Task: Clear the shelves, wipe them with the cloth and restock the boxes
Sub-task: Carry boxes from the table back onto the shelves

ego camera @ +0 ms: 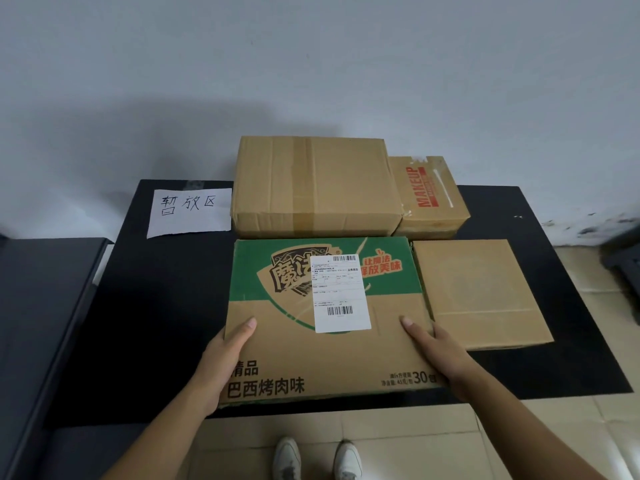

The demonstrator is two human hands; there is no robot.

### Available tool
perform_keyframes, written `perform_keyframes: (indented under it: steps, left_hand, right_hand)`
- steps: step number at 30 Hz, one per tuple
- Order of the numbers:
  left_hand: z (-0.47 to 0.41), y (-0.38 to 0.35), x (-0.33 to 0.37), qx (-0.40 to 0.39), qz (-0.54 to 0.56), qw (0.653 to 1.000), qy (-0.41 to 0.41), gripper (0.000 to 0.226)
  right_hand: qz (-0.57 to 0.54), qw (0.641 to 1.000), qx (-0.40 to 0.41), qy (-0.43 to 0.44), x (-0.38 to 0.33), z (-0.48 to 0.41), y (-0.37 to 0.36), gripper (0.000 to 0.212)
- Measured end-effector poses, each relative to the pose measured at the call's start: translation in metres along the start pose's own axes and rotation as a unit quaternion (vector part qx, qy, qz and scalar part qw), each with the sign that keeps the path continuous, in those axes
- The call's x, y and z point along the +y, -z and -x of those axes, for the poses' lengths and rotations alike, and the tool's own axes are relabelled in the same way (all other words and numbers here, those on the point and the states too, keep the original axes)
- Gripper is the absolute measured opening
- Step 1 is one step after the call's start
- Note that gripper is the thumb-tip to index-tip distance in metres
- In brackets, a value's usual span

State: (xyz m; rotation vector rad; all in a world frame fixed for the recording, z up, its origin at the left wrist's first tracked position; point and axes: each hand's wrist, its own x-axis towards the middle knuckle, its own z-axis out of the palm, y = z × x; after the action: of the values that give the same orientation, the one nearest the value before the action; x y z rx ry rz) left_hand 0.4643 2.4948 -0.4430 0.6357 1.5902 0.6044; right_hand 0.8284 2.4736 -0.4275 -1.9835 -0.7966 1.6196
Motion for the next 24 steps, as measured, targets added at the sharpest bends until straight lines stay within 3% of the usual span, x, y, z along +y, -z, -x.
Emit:
perform_keyframes:
  steps: [14,24]
  left_hand:
    - [0.041,0.024,0.019,0.012,0.045,0.998,-0.035,0.032]
    - [0.097,0.051,0.013,0.054,0.097,0.992,-0.055,0.044]
  right_hand:
    - [0.014,0.998,-0.018,0.055,-0.028,0.024,-0.009,0.046]
    - [0.07,0.99,-0.048,0.109,-0.063,0.051,-0.019,0.04]
